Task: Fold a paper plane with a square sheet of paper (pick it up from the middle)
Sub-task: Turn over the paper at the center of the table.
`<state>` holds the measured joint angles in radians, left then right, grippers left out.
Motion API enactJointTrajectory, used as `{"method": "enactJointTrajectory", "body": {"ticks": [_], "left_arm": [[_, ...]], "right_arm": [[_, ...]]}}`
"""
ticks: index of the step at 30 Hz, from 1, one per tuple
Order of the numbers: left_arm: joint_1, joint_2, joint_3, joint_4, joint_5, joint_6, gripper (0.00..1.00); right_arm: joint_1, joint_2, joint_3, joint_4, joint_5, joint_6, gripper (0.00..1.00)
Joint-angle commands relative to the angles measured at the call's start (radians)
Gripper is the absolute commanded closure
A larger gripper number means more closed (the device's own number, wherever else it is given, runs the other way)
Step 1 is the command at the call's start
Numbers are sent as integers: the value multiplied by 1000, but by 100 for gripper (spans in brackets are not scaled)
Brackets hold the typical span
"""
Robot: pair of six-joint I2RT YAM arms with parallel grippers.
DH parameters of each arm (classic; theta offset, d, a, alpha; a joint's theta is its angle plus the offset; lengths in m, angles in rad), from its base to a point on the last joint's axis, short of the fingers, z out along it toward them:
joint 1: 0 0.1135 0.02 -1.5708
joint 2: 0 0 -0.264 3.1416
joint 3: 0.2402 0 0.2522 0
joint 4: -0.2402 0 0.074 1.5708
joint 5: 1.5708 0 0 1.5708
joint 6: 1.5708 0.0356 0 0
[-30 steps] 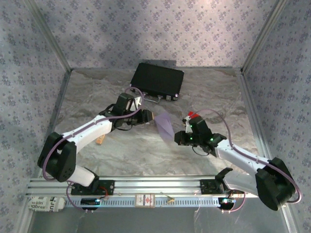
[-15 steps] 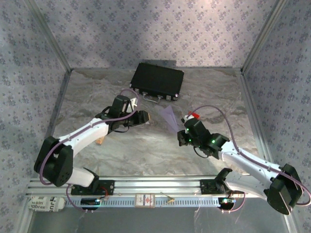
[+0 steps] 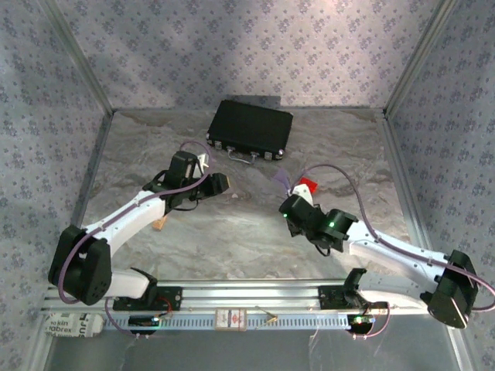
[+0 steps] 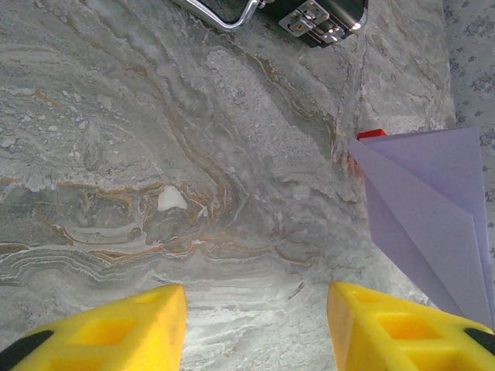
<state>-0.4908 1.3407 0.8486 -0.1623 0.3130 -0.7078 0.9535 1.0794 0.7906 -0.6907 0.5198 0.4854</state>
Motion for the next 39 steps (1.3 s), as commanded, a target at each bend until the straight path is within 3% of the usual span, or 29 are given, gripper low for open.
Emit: {"method": "enactJointTrajectory", "body": {"ticks": [1,6,16,21,27,31,35,39], "left_arm": [[6,-11,-11,-3,-21,-3,49],[29,-35,-28,-5,-51,-15,49],[67,-58,-60,-1,-58,-44,49],[75,-64,-70,4,-59,-52,49],[75,-61,-71,4,-55,-55,49],[76,-61,-69,3,-50,-58,49],[75,-60,-71,0,-45,-58,49],[76,-58,-77,4,-29,-67,49]], "right_arm": [[54,40,55,-145,177,29,93],[123,157,108,-221,278,49,92],[223,441,201,-297,322,67,91],[267,516,216,-250,257,43,89],[287,513,208,-71,98,-32,77],[280,512,209,2,24,-57,75],[247,463,171,84,-66,-62,68],[132,322,42,266,-228,-25,64]]}}
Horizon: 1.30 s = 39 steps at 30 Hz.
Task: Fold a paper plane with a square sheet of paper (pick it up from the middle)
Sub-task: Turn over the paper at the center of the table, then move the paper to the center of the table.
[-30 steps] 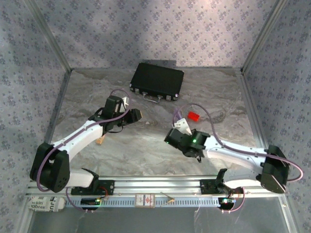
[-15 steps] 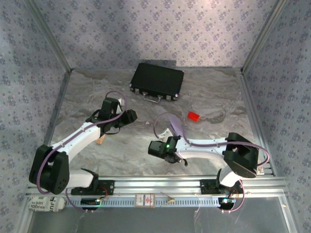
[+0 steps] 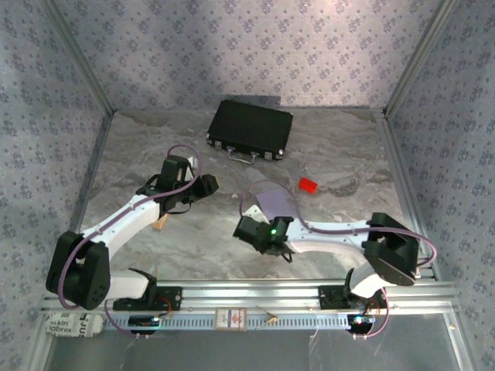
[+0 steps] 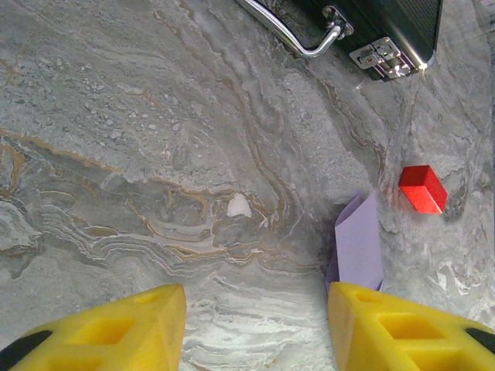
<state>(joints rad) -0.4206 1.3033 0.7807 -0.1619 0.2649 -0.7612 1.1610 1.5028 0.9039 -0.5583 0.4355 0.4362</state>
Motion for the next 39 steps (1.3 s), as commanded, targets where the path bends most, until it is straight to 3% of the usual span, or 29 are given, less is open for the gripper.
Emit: {"method": "enactJointTrajectory", "body": {"ticks": [1,7,14,18,32,39], "left_arm": [[5,-19,-11,7,24,-17,49],[5,11,-17,37,73,-36,51],[-3,73,-14,79,127,-67,56],[-15,87,-15,84,128,-69,56],[-21,83,-39,97,109,-82,58],[-21,87,-49,119,116,-96,58]], "right_arm": [[-117,-132,-104,174,-201,30,65],[-350,-269,-277,340,-466,98,77],[-514,-230,-353,431,-664,179,88],[-539,-184,-353,495,-725,212,88],[-545,-12,-323,474,-682,363,87],[-502,50,-319,529,-641,608,86]]}}
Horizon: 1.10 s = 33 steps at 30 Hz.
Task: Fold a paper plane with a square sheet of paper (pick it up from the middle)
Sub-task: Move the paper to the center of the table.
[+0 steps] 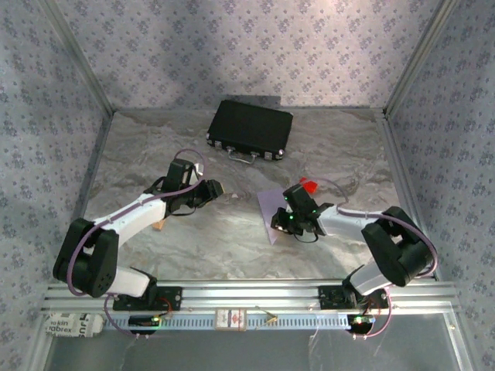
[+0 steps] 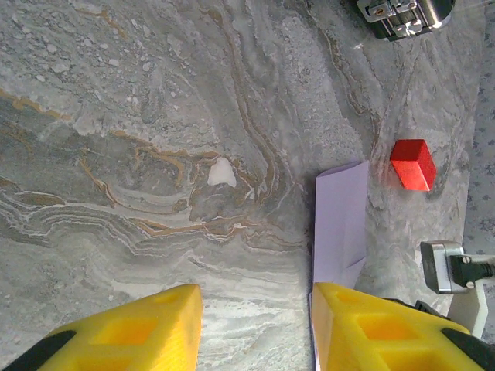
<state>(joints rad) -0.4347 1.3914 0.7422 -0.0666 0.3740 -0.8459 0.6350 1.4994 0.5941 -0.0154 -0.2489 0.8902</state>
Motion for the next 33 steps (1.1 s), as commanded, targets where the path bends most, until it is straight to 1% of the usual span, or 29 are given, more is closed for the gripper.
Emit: {"method": "enactJointTrajectory", "body": {"ticks": [1,2,5,7,9,11,14,17,20,22,24,28,30,33], "left_arm": [[-7,1,-12,26,8,-13,58],[-7,2,-11,27,8,-15,58],[-7,0,-19,50,12,-23,59],[-6,-9,-27,65,10,-31,59],[-7,-11,-28,60,6,-26,59],[-7,-11,-26,56,10,-24,59],[-7,-2,-26,58,25,-23,60],[-10,11,-23,66,45,-23,61],[-22,47,-1,69,81,-4,64],[-42,88,37,54,108,17,69],[-69,132,76,43,125,37,73],[-124,223,153,39,143,53,78],[-141,261,183,40,146,56,78],[-148,320,224,39,170,62,79]], "right_arm": [[43,66,-17,29,51,211,86],[60,76,-25,79,61,258,87],[139,119,-36,176,150,494,87],[200,150,-44,277,216,648,87],[245,176,-11,287,260,731,87],[273,187,32,296,275,736,87],[281,169,65,275,288,688,85],[259,114,62,253,280,589,84],[225,36,80,166,272,469,84],[200,-15,109,67,275,379,84],[173,-53,119,7,287,318,83],[81,-88,83,15,220,252,84],[39,-88,66,25,177,229,84],[4,-78,57,24,126,188,83]]}}
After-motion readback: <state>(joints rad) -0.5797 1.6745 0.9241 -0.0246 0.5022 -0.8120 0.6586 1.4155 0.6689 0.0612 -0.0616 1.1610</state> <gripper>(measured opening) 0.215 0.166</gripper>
